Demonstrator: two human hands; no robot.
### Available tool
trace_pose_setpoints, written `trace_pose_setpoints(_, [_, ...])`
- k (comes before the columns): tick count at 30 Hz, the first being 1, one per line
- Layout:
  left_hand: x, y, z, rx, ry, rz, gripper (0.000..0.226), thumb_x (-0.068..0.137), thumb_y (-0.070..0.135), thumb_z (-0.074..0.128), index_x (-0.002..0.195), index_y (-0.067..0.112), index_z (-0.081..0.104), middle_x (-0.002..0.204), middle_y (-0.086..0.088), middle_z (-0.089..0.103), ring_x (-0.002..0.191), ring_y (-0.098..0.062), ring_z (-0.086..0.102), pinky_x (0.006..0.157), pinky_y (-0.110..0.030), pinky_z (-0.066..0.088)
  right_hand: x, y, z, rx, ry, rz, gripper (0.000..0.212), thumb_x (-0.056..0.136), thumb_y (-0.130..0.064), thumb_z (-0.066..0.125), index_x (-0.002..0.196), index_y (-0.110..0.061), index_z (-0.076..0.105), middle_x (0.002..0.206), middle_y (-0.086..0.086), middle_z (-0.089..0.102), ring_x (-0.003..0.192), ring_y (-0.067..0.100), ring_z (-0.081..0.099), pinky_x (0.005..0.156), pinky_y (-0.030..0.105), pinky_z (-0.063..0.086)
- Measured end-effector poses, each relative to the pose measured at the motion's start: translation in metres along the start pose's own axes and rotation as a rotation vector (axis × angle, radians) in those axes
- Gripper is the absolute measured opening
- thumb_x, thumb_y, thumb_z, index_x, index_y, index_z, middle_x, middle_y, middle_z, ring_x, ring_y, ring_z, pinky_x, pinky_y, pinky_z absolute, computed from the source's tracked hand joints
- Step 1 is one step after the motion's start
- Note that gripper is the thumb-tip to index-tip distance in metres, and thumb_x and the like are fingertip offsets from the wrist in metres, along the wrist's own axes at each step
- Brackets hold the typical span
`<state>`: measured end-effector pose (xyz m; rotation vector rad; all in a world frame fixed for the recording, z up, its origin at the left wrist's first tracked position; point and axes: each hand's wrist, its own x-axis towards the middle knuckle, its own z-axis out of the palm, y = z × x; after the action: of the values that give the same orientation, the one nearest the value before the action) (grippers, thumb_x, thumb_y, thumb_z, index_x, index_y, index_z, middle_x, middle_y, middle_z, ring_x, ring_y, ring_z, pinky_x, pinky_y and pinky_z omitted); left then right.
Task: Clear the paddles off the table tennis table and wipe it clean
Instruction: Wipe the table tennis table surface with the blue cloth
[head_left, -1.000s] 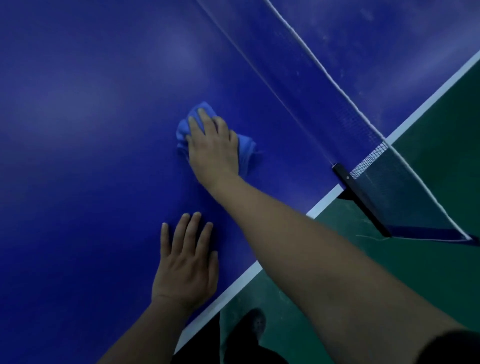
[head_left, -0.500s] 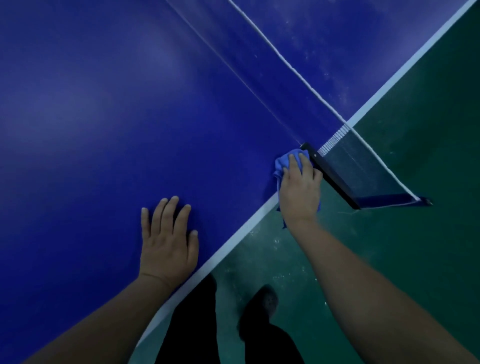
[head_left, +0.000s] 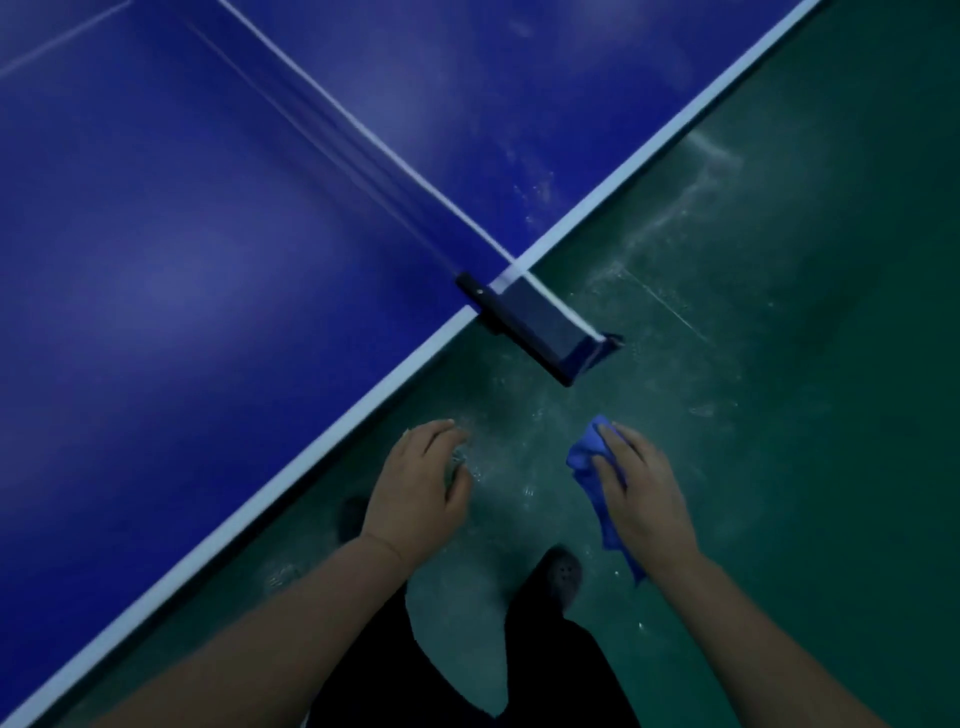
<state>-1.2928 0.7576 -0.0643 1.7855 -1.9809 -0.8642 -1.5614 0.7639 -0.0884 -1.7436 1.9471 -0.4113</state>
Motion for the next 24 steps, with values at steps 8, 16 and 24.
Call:
trace_pose_setpoints(8, [0.002, 0.143, 0.074, -0.133, 0.012, -0.119, 0.032, 0.097, 0.019, 0.059, 0.129, 0.017, 0.059, 0.13, 0.011, 0.052, 0.116, 0.002, 0.043, 0.099, -0.011, 0.029, -0.005, 0.097, -0.124, 0.09, 0.025, -0.099, 0.041, 0.097, -0.035, 0.054, 0.132, -0.015, 0.063, 0.133, -0.001, 0.058, 0.117, 0.01, 0.049, 0.101, 0.01, 0.027])
trace_pose_setpoints(16, [0.064, 0.193, 0.091, -0.244, 0.065, -0.119, 0.051, 0.087, 0.055, 0.044, 0.128, 0.029, 0.059, 0.13, 0.022, 0.048, 0.121, 0.003, 0.045, 0.102, -0.005, 0.025, 0.112, 0.105, -0.175, 0.075, -0.063, -0.258, 0.039, 0.098, -0.027, 0.057, 0.135, -0.015, 0.061, 0.135, -0.002, 0.056, 0.12, 0.01, 0.048, 0.103, 0.016, 0.029])
trace_pose_setpoints(24, [0.165, 0.211, 0.115, -0.406, 0.345, -0.228, 0.046, 0.089, 0.046, 0.051, 0.124, 0.02, 0.064, 0.129, 0.014, 0.053, 0.122, -0.002, 0.048, 0.106, -0.006, 0.026, 0.255, 0.074, -0.211, -0.04, -0.167, -0.411, 0.038, 0.1, -0.024, 0.057, 0.137, -0.017, 0.059, 0.138, -0.003, 0.054, 0.124, 0.014, 0.049, 0.103, 0.024, 0.034])
